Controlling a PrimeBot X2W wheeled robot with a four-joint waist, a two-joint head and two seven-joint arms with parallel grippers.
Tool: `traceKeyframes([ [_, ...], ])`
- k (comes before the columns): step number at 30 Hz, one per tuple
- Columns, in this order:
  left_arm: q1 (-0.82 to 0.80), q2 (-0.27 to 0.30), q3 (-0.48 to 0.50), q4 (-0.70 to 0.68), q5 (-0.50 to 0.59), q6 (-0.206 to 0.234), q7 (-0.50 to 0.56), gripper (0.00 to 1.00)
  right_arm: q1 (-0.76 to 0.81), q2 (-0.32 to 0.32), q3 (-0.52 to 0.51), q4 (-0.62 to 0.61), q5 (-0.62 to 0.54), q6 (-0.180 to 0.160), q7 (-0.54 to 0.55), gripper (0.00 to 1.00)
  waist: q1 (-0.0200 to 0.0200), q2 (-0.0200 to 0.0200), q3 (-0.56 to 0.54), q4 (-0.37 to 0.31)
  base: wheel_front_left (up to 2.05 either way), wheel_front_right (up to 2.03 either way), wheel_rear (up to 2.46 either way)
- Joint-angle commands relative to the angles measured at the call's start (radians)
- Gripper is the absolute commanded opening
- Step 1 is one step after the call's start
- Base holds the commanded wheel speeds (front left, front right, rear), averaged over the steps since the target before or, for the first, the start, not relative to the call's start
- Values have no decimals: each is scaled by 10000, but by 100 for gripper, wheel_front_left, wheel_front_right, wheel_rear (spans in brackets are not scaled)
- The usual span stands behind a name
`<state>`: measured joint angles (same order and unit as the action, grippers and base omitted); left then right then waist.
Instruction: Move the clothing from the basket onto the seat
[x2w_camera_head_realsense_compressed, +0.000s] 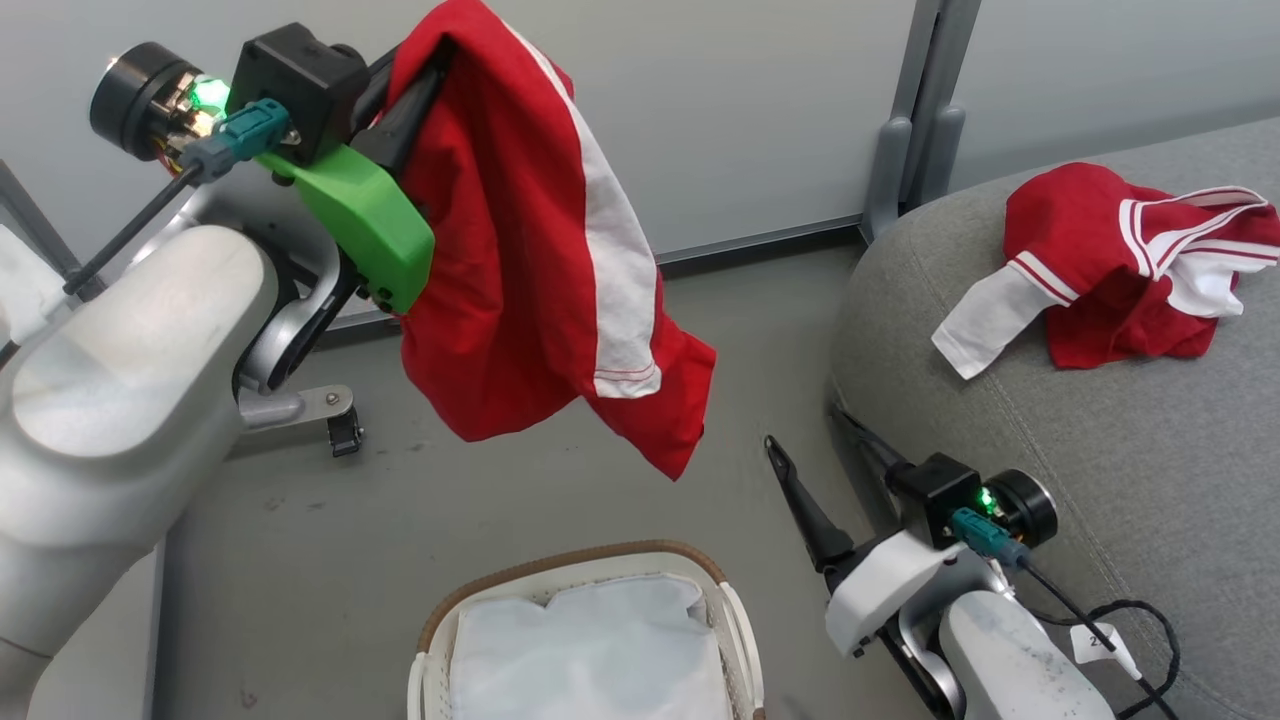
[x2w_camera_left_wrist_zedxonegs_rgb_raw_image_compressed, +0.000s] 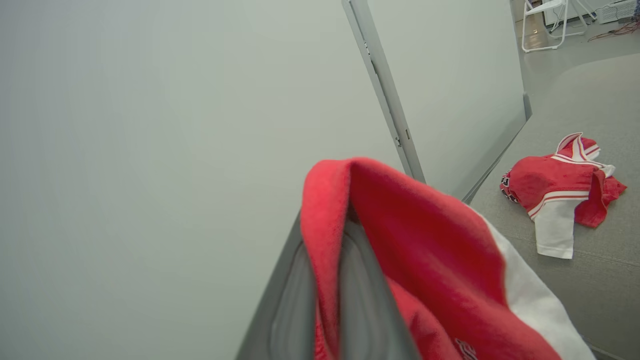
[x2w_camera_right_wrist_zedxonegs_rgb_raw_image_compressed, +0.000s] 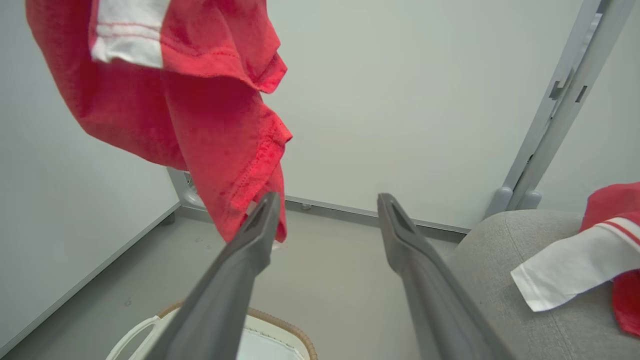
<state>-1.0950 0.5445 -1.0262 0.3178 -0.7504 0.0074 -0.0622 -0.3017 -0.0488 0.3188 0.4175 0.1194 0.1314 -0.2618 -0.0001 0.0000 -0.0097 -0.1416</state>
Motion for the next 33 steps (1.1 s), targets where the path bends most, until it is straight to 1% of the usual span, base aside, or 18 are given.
traceKeyframes([
  [1,-212,-94,66,-47,-17,14,35,0,-96,-31,188,139,165,-14,-49,100,1,0,-46,42,0,0,0],
  [3,-331,-242,88,-73,-72,36,41,0,-80,-34,442,371,383,-14,-49,100,1,0,-134,134,0,0,0],
  [10,-712,-841,94,-219,-202,52,95,0,-261,-33,841,805,899,-14,-49,100,1,0,-334,428,0,0,0],
  [14,-862,-1045,47,-237,-193,44,183,0,-525,-33,1147,823,1158,-14,-49,100,1,0,-372,540,0,0,0],
  [20,-950,-1306,-57,-380,-220,-28,192,0,-1118,-31,1453,923,1252,-14,-49,100,1,0,-406,695,0,0,0],
  [28,-825,-1584,-97,-808,-417,-99,127,0,-1806,-33,1919,1632,1467,-14,-49,100,1,0,-464,1028,0,0,0],
  [29,-782,-1586,-91,-850,-421,-93,120,0,-1865,-33,1946,1679,1500,-14,-49,65,1,0,-467,1055,0,0,0],
  [30,-711,-1564,-88,-912,-452,-76,106,0,-1919,-34,1980,1708,1550,-14,-49,38,1,0,-470,1084,0,0,0],
  [31,-640,-1534,-87,-943,-474,-54,96,0,-1946,-33,1996,1728,1562,-14,-49,7,1,0,-473,1105,0,0,0],
  [32,-545,-1491,-89,-964,-507,-14,102,0,-1973,-33,1994,1724,1597,-14,-49,0,1,0,-472,1127,0,0,0],
  [33,-484,-1456,-100,-980,-537,13,97,0,-1992,-33,1973,1700,1631,-14,-49,0,1,0,-468,1139,0,0,0],
])
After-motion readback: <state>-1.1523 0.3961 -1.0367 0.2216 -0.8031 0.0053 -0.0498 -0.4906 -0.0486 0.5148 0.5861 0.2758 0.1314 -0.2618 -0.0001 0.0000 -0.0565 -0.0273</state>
